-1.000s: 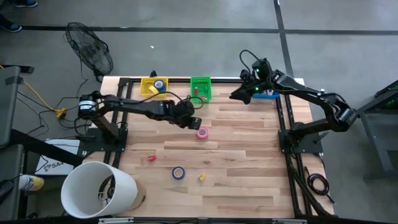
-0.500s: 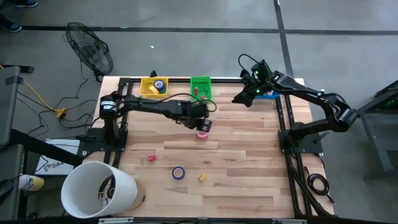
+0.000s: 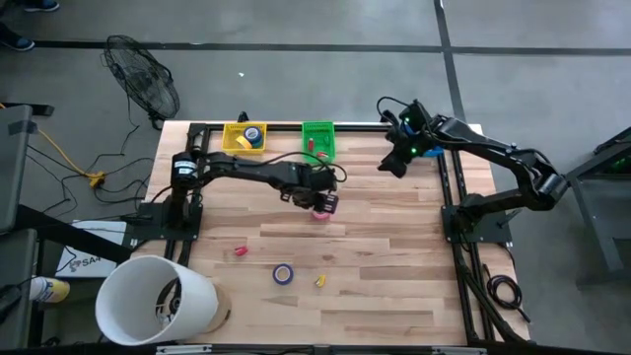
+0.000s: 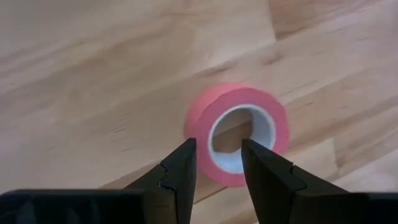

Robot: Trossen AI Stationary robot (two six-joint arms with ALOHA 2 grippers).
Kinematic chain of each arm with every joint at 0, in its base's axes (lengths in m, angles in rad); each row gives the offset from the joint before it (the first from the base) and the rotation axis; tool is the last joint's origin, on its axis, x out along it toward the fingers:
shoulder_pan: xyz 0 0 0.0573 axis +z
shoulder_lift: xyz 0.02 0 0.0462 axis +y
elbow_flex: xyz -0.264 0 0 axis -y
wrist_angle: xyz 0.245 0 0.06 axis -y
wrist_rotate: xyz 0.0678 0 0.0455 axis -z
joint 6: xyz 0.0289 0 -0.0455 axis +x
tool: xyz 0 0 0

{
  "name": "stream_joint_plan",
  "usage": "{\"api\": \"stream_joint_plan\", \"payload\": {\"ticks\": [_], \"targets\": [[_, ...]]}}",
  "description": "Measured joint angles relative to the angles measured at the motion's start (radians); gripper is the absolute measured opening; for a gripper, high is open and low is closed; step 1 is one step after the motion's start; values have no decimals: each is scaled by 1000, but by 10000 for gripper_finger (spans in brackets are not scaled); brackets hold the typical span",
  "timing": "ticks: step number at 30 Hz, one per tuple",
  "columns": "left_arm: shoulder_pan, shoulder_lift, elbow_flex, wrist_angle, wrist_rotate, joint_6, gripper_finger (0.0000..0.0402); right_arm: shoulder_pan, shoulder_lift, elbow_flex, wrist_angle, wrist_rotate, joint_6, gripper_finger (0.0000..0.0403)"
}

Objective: Pick and place Stapler, Stapler remover, tape
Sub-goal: Put the pink tape into the yellow basket

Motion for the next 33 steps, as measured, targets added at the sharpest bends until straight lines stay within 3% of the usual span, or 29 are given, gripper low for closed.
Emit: {"api": "stream_joint_plan", "payload": {"ticks": [21,24,28,33], "targets": [[0,64,1,-47,19,23,122,0,0,0,-22,35,-30,193],[0,63,1,-67,15,16,99,0,0,0,-24,35,-30,193],[0,62,0,-73,12,39,34,0,0,0,-31,35,-35,193],[7,52,0,-152,-22,56,33,0,0,0,-37,35,-37,193]]}}
